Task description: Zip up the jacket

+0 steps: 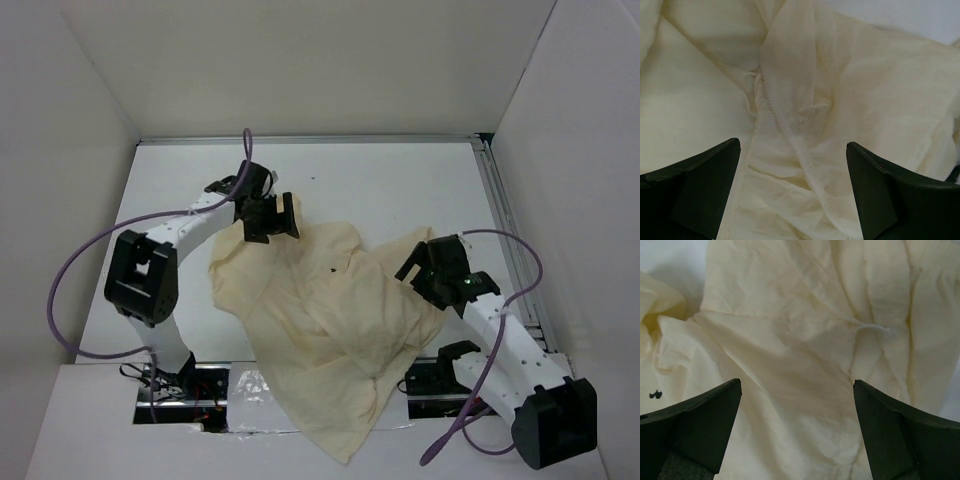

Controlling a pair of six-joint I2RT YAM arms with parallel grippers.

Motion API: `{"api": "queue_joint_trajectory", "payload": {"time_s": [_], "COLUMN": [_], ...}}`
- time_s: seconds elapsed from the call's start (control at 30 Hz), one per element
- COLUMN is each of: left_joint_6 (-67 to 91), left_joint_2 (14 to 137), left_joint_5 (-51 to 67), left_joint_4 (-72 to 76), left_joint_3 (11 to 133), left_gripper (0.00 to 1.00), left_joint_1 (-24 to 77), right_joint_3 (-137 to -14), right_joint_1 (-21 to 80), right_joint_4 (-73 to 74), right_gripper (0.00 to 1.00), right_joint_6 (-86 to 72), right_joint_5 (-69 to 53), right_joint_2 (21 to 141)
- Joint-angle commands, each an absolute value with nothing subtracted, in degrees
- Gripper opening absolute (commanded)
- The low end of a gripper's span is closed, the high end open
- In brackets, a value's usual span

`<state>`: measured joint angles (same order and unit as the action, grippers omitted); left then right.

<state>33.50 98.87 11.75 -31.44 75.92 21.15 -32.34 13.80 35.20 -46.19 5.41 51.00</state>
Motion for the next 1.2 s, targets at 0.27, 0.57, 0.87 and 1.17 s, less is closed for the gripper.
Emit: {"api": "queue_joint_trajectory", "payload": {"time_s": [0.27,0.57,0.87,1.17], "left_joint_6": [34.1,31.8,31.7,36.4], "left_joint_2": [118.3,123.6,108.8,94.7], "left_joint_5": [10.5,14.3,12.3,9.8], "left_joint_4": [-31.4,-29.5,-22.9,-19.9], "left_joint_3": [92.6,95.7,86.8,80.0], "left_gripper": [0.99,0.36,0.0,0.0], "left_joint_1": [20.5,20.7,18.6,10.1], "right_joint_3": [-26.1,-27.0,-41.9,-53.0], "right_joint_1": [11.8,12.0,11.9,6.4], "right_joint_4": [35.6,31.8,38.8,39.9], "right_gripper": [0.98,0.34,0.0,0.0], "right_joint_6": [-51.9,-53.1,-48.2,-45.0], "right_joint_5": [0.3,-2.8,8.3,17.4], "right_joint_2": [47.5,48.9,46.1,52.5]}}
